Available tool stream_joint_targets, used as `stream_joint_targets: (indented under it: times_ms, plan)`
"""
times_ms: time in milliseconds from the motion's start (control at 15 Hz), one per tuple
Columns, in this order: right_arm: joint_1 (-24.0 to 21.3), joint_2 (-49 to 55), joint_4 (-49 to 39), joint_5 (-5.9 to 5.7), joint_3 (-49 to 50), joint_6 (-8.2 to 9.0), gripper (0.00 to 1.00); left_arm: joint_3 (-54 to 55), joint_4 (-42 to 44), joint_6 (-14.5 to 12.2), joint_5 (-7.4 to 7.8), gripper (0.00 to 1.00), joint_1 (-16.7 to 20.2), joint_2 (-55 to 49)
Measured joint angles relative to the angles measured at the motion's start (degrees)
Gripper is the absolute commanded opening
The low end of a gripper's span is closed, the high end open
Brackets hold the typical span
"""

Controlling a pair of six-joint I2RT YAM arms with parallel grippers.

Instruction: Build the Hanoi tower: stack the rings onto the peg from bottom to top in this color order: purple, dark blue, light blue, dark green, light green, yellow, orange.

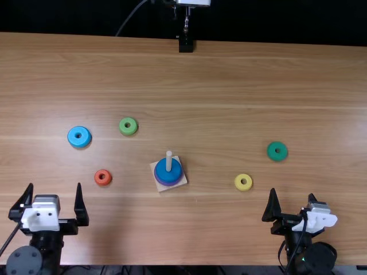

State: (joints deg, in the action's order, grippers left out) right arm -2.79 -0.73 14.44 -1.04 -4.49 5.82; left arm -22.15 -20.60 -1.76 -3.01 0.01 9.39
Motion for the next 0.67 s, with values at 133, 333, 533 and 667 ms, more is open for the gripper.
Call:
stream_joint_targets:
  times_ms: [133, 333, 533, 667]
  plan:
    - [0.00, 0.00, 0.00, -0.04, 0.00, 0.02, 1.00, -4.94, -0.02, -0.42, -0.02, 1.00, 0.00, 4.98]
    - [0.00, 0.00, 0.00, 0.00, 0.00, -0.02, 1.00, -16.85, -2.14, -0.44, -0.20, 1.00, 0.74, 20.98]
    - [0.00, 0.00, 0.00, -0.02, 0.00, -0.02, 1.00, -23.56, -11.80, -0.42, -0.39, 1.00, 1.75, 35.93]
    - [0.00, 0.02, 0.00, -0.02, 0.00, 0.00, 1.00, -23.52, -12.33, -0.37, 0.04, 1.00, 3.78, 43.43]
